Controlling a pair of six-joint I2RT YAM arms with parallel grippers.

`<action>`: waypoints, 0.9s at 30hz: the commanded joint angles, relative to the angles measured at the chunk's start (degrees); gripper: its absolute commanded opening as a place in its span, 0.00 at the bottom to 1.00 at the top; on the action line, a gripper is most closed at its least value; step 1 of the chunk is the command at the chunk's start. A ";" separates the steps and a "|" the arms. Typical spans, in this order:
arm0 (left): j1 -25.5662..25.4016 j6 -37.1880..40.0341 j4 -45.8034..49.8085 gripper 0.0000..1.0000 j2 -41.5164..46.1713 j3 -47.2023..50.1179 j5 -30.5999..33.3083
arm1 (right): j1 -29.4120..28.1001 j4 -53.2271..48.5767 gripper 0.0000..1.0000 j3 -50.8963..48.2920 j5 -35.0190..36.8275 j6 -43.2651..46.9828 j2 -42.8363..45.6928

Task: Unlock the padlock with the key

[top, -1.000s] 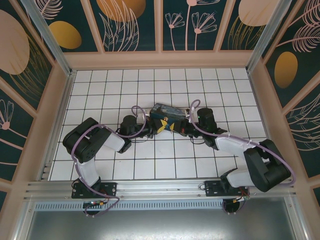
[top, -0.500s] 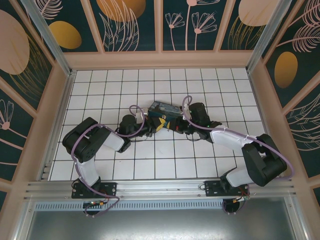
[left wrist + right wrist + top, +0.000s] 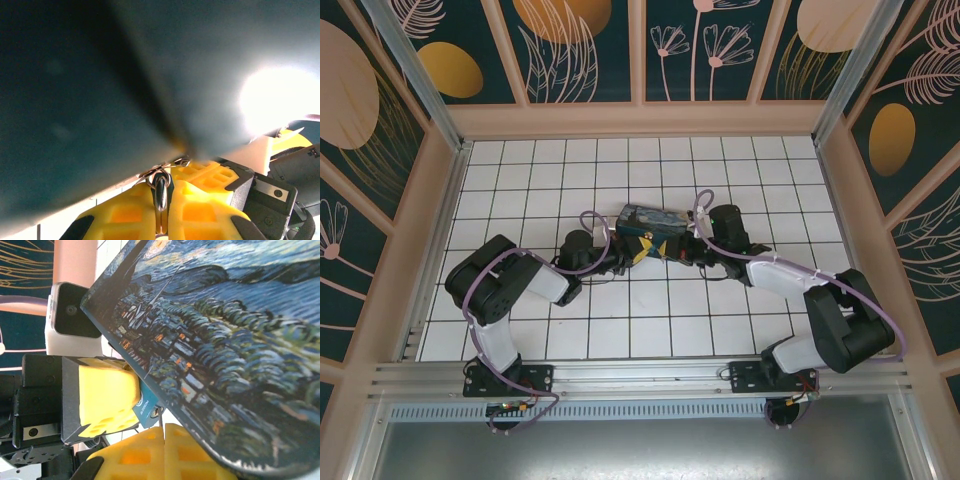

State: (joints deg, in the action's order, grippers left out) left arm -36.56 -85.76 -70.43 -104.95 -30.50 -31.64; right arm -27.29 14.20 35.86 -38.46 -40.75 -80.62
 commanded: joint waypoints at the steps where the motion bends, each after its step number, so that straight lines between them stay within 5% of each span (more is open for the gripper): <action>1: -2.06 1.03 -2.78 0.00 1.50 0.33 -7.81 | 1.45 9.40 0.00 -0.17 1.56 -2.07 0.34; 27: -2.08 -11.63 -18.79 0.00 2.03 3.38 -1.62 | -0.75 31.64 0.00 -7.95 1.81 -17.38 -2.84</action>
State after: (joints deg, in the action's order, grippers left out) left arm -36.53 -95.31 -77.84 -103.96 -27.31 -28.08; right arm -27.86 38.50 28.14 -39.13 -56.07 -82.43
